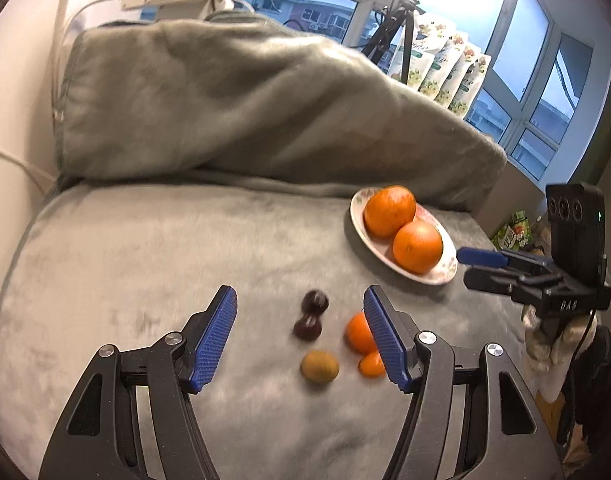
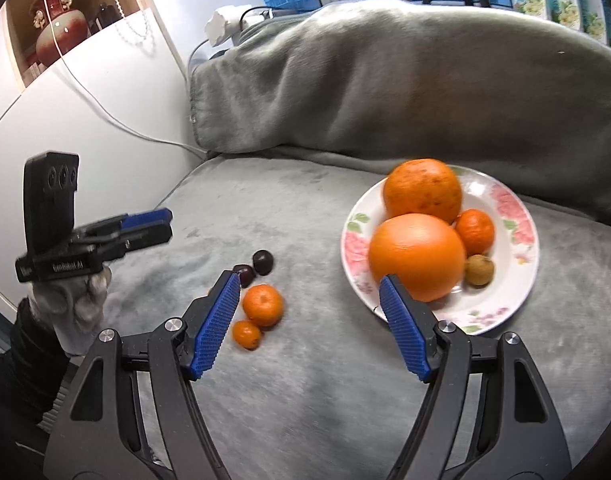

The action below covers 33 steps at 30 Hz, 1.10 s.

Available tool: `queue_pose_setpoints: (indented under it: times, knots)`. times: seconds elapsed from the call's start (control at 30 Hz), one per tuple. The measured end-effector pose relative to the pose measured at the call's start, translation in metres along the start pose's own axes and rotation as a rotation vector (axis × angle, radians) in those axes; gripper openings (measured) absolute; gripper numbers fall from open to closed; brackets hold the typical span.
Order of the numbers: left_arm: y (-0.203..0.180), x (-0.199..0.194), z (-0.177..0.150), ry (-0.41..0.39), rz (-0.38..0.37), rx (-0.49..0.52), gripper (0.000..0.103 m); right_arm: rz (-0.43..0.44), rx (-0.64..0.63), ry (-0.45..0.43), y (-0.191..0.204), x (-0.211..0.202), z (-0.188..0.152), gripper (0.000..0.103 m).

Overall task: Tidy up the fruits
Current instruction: 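Move the right tool to a small tangerine while the left tool moves to a dark plum, then close the right tool on the small tangerine while the left tool closes on the dark plum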

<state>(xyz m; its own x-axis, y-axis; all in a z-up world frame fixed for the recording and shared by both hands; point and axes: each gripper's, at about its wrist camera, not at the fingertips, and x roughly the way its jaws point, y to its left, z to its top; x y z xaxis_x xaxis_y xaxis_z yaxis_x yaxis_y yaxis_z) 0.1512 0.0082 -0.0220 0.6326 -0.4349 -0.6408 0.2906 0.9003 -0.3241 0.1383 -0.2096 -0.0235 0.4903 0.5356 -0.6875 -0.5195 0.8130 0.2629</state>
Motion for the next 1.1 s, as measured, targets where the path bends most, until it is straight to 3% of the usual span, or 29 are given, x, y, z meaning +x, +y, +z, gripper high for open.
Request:
queue_pose_setpoints:
  times: [0.13, 0.37, 1.1]
  knots:
    - [0.005, 0.005, -0.011, 0.026, -0.003, -0.004, 0.059, 0.024, -0.009, 0.031, 0.008, 0.013, -0.001, 0.068]
    - [0.010, 0.025, -0.018, 0.101, -0.043, -0.009, 0.040, 0.049, -0.023, 0.095, 0.021, 0.037, -0.008, 0.056]
    - [0.007, 0.068, -0.016, 0.276, -0.095, 0.018, 0.032, 0.095, -0.059, 0.214, 0.033, 0.082, -0.017, 0.046]
